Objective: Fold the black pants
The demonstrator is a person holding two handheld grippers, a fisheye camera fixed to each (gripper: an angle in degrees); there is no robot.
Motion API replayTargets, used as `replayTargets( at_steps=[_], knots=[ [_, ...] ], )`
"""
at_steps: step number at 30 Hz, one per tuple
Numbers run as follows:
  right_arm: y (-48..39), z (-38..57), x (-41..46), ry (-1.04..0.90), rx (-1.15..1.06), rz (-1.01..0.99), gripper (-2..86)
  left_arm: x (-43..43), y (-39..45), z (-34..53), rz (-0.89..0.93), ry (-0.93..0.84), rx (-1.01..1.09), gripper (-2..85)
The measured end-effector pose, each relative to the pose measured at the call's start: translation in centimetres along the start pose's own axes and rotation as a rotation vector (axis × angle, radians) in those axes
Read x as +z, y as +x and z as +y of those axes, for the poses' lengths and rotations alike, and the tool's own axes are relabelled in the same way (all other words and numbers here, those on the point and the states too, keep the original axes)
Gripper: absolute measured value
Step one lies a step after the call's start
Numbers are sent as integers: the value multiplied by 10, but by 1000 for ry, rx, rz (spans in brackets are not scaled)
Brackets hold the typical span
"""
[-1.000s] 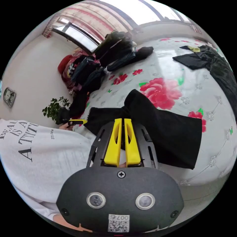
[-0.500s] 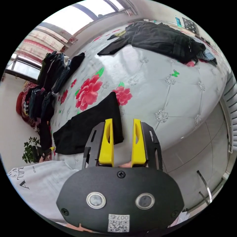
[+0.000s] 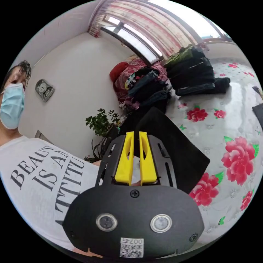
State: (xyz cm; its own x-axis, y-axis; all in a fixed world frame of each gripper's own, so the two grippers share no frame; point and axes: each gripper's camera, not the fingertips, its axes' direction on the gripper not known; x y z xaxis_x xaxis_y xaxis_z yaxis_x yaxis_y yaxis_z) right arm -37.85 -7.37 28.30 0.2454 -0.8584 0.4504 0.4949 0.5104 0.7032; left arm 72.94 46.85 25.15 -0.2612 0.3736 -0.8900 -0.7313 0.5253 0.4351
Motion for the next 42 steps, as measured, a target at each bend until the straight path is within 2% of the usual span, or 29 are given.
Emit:
replayTargets(
  at_steps=[2,5,9,13,17,21,23,27,32,36,39,42],
  knots=[
    [-24,-5,94,-176,-89,-54,41,-8,-11,1,6,11,-20,48],
    [-11,4,170,-430,-60,-100,66,-20,-26,3,20,25,-47,58],
    [48,25,158,-392,114,29,90,-27,-46,1,90,25,-67,88],
    [142,79,111,-299,475,165,114,-17,-57,-14,195,-20,-61,133],
    [193,130,100,-258,697,148,116,-2,-52,-44,258,-98,4,152],
    [205,135,125,-241,702,54,90,9,-32,-72,233,-191,142,129],
    [215,130,146,-298,704,12,60,13,-33,-81,202,-221,146,81],
    [212,107,153,-302,662,-39,25,19,-46,-100,310,-238,102,44],
    [184,23,119,-214,507,-97,4,7,-36,-137,526,-105,68,35],
    [165,-82,86,-144,342,-99,2,-41,7,-221,689,110,201,34],
    [140,-198,53,-60,170,-73,4,-93,60,-308,662,238,339,38],
    [122,-317,12,124,66,-13,11,-139,120,-404,554,352,387,49]
  ],
)
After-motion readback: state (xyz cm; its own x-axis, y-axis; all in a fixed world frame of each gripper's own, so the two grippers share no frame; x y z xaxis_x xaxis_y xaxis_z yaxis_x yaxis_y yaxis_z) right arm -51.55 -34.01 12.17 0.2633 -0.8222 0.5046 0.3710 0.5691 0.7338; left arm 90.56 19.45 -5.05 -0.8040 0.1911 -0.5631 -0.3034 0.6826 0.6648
